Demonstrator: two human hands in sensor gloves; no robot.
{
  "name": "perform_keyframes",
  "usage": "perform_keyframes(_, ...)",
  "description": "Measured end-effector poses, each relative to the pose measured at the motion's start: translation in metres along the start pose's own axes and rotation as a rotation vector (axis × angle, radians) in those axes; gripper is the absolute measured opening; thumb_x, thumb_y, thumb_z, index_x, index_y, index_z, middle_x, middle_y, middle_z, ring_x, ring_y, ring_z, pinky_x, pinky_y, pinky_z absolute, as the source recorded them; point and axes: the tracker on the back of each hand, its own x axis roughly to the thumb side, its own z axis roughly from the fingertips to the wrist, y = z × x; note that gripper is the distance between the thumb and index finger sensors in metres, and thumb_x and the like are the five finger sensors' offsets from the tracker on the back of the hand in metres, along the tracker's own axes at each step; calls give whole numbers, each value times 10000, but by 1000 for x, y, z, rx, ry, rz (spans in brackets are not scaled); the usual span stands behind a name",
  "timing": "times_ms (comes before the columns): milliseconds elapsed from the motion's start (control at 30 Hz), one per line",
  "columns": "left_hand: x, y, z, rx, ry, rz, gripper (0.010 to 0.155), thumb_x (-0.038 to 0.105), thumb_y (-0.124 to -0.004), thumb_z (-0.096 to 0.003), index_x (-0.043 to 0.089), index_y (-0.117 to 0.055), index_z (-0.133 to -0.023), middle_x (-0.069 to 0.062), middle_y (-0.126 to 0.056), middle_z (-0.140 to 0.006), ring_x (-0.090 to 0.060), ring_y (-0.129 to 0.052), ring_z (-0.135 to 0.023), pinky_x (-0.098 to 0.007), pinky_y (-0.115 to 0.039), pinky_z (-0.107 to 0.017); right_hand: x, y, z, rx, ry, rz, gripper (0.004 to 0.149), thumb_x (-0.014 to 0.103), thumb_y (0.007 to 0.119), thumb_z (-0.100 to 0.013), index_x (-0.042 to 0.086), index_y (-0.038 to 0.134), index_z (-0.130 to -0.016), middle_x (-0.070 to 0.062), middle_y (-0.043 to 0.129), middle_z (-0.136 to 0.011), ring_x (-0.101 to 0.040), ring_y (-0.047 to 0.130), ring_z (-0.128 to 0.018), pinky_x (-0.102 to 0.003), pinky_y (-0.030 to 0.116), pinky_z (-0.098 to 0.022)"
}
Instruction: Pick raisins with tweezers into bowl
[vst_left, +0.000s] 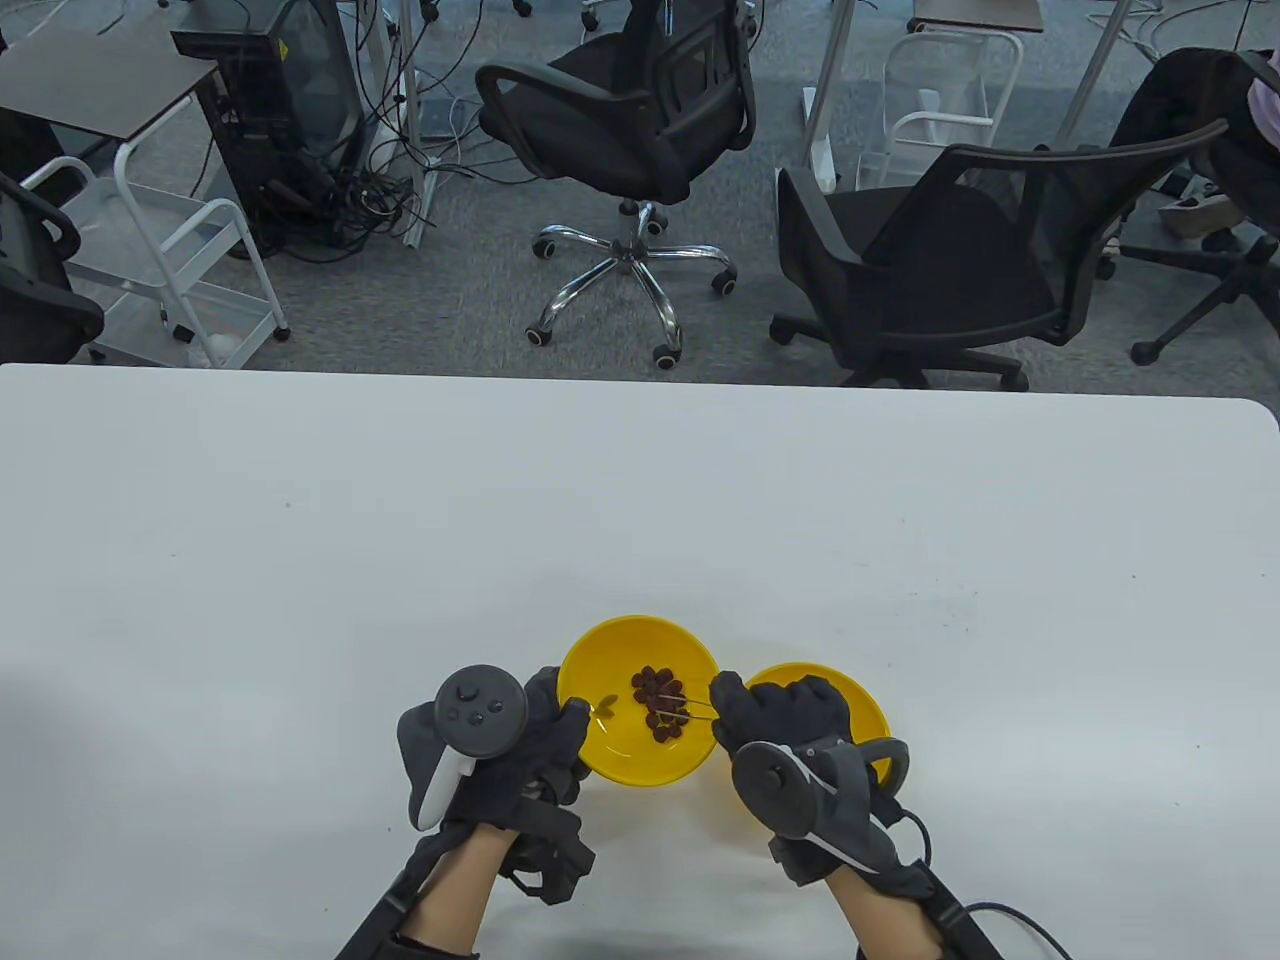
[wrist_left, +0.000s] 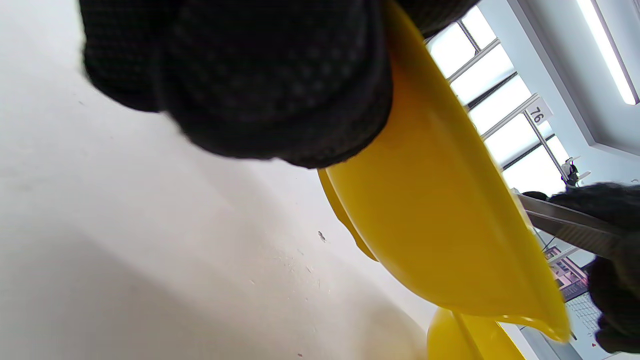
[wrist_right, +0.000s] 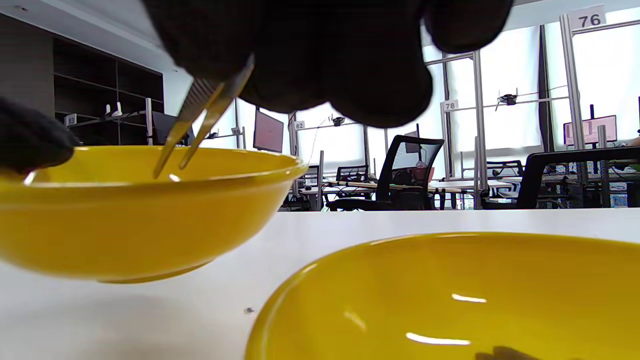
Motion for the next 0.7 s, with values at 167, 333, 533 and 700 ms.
perform_keyframes(167,1,-1,0,-6,-2,1,600,346,-649,-544,-80,-593,-962,-57,-1030,-397,-63,-1027,-157,-394,-896,-362,19,9,-5,28,-52,26,479,340,768,-429,159,887,-856,-6,907,-651,-177,965,-495,-557,635,-629)
perform_keyframes(333,2,-2,0,-10,-7,1,599,345,-649,-544,-78,-592,-963,-58,-1030,-397,-63,-1027,-157,-394,-896,-362,34,14,-5,30,-84,79,476,342,769,-429,164,889,-853,-2,910,-649,-177,966,-495,-556,636,-629)
perform_keyframes(533,2,-2,0,-9,-11,-2,601,346,-649,-543,-80,-592,-962,-60,-1030,-397,-64,-1027,-156,-394,-896,-362,38,15,-6,23,-82,98,474,343,769,-429,165,891,-851,-1,912,-647,-175,967,-486,-554,637,-628)
perform_keyframes(700,3,-3,0,-10,-14,-10,601,345,-649,-542,-83,-592,-961,-64,-1029,-396,-67,-1026,-157,-396,-895,-363,38,16,-8,27,-78,99,471,347,772,-428,166,898,-844,6,921,-639,-175,971,-468,-550,646,-624)
